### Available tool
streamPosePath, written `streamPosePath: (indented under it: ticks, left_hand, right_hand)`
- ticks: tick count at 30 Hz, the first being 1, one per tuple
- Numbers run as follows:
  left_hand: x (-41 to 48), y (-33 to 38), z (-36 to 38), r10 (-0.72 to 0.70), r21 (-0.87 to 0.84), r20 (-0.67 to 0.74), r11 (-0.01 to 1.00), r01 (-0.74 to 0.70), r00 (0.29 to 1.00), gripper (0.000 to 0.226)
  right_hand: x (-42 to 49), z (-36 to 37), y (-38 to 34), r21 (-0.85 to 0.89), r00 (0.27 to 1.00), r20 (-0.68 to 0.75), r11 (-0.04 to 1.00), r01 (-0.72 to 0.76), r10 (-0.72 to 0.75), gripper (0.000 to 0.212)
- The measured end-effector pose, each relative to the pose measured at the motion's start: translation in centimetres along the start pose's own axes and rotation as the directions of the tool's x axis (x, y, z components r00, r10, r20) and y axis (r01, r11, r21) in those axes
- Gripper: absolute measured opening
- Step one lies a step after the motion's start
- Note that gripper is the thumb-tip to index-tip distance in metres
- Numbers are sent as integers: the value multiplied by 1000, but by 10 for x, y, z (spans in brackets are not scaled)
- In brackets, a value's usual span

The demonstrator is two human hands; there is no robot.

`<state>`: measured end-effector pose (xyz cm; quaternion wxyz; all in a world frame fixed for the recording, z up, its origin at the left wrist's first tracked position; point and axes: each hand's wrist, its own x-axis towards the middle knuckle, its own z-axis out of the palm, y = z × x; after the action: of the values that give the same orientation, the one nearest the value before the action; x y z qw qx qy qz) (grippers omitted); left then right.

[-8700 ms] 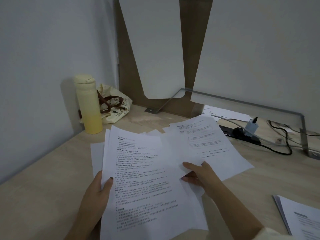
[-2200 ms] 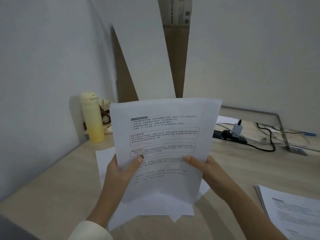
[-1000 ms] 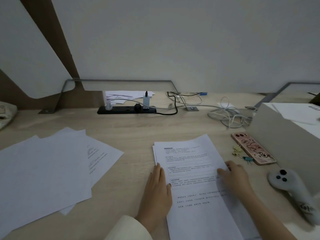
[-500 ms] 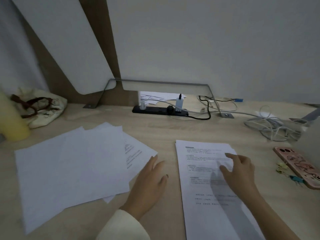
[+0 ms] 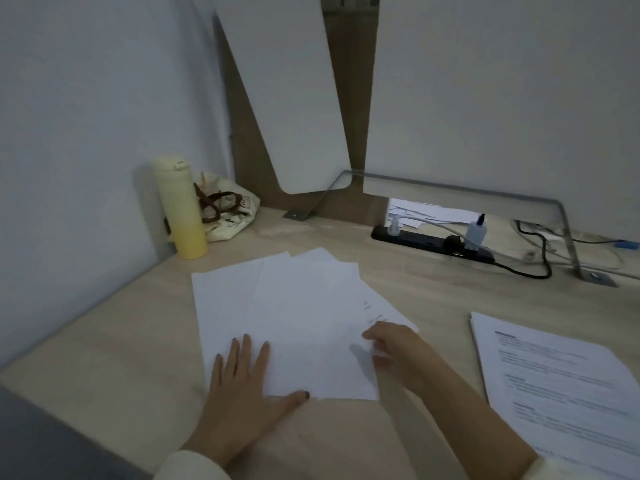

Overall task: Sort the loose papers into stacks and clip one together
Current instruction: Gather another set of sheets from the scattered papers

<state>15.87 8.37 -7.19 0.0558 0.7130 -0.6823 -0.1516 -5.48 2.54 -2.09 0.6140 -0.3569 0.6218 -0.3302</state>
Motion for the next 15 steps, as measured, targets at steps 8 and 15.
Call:
streamPosePath:
  ticks: [8,15]
  left_hand:
    - [0,-8,0,77,5,-39,997,-77,996,137]
    - [4,-16,13,55,70,-11,996,-55,998,89]
  right_hand:
    - [11,26,-1,-175,996,-65,984,41,-53,14]
    - [8,48,-7,-219,991,47,967,132,-124,34]
